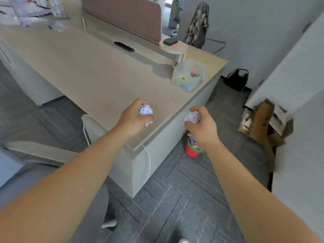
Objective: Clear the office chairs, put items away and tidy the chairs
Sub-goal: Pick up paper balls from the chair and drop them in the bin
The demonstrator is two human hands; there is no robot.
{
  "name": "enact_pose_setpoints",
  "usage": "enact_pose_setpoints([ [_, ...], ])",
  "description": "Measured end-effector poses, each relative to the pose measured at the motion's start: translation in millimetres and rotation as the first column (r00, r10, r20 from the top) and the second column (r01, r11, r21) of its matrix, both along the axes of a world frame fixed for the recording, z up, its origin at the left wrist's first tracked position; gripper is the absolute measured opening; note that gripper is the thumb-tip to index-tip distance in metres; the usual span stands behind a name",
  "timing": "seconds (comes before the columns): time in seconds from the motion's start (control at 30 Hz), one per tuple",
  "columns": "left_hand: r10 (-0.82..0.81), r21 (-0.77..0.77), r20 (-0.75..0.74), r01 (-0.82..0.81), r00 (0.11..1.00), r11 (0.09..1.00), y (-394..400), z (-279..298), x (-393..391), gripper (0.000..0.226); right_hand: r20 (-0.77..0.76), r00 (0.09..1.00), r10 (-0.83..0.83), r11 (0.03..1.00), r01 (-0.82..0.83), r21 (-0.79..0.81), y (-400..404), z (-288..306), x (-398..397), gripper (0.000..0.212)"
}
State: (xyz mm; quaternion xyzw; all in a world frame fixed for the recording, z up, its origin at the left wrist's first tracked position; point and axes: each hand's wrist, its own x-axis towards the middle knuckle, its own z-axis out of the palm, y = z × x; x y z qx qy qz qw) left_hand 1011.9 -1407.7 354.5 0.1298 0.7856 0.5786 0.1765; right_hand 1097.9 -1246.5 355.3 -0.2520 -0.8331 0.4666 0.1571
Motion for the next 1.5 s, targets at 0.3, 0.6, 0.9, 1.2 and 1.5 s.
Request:
enact_pose_setpoints([
  [0.3, -0.255, -0.043, 0.024, 0.256, 0.967, 0.966, 207, -29, 51, 0.036, 0.094, 0.963, -0.254, 0.965, 0.258, -0.035, 181, -21, 85, 0.042],
  [0.6, -0.262, -0.134, 0.078, 0.271, 0.962, 0.953, 360, -74, 57, 0.054, 0.167, 0.952, -0.258, 0.959, 0.273, -0.072, 318, -54, 102, 0.044],
  [0.9, -0.173, -0.265, 0.294, 0.254, 0.940, 0.930, 451, -174, -5, 0.036, 0.334, 0.898, -0.287, 0.922, 0.354, -0.160, 410, -132, 35, 0.042],
  [1.2, -0.150, -0.405, 0.450, 0.351, 0.880, 0.844, 540, -272, -91, 0.036, 0.464, 0.833, -0.301, 0.876, 0.434, -0.210, 498, -219, -54, 0.027],
  [1.5, -0.201, -0.557, 0.339, 0.368, 0.919, 0.745, 601, -303, -154, 0.052, 0.537, 0.814, -0.219, 0.931, 0.339, -0.135, 536, -290, -112, 0.042],
])
